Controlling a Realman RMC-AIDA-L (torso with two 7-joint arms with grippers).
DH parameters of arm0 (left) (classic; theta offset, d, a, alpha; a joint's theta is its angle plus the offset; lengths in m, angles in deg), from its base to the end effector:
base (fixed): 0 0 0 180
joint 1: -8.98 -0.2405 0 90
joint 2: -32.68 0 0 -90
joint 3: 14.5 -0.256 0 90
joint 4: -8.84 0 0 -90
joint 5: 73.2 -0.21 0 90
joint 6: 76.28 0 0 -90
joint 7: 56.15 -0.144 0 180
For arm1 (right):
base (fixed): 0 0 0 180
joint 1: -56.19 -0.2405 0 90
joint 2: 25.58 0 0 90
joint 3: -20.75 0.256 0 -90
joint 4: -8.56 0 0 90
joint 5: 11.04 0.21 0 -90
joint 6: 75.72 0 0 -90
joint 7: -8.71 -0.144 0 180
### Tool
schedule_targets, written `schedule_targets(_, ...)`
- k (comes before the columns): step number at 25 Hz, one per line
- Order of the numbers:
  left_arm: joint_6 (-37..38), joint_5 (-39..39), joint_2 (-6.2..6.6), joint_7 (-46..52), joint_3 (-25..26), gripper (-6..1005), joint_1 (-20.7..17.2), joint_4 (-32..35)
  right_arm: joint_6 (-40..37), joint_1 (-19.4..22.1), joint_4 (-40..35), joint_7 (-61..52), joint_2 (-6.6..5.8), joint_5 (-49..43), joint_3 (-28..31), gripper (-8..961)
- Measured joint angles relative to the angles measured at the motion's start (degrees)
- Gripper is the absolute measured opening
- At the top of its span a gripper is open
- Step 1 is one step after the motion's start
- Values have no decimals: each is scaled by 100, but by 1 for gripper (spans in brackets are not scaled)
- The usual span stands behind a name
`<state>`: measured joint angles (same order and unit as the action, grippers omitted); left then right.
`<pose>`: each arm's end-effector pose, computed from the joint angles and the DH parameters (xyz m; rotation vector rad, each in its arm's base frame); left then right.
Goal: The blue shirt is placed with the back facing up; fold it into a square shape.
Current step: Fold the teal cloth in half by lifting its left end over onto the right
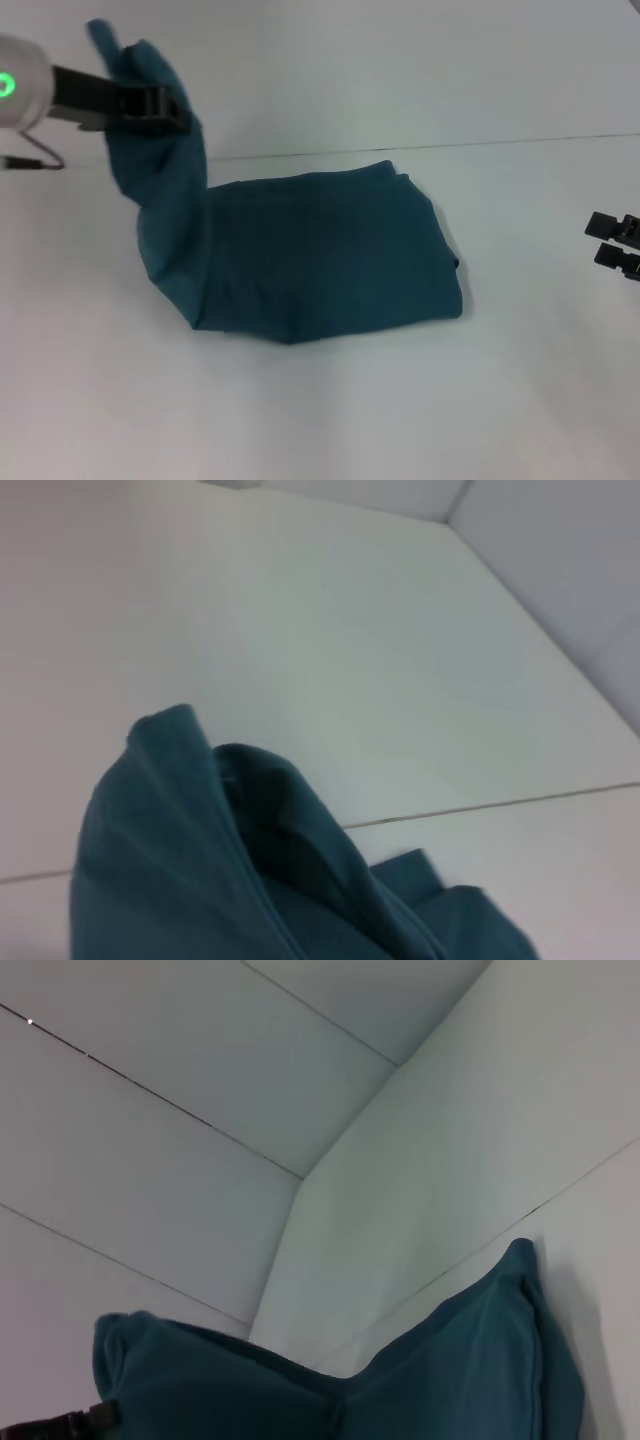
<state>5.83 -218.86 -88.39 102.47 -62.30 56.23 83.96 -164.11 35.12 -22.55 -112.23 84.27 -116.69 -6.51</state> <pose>-0.1296 0.4291 0.0785 -2.2164 -1.2986 -0.2963 0.3478 0.3040 0.0895 -1.9411 1.7202 1.0996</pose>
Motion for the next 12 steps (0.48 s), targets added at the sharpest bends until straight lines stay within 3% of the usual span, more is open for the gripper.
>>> schedule_targets(8,-189,-7,-154,21,-321,84,345,-237,7,4,0,-18,3,-1,-7,922)
schedule_targets(9,-343,-11,-232,22,-520,83,414,-362,6,3,1,-19,5,-9,-8,922)
schedule_targets(12,-512,-20,-264,31,-721,83,503,-540,7,0,10,-21,11,-53,-7,922)
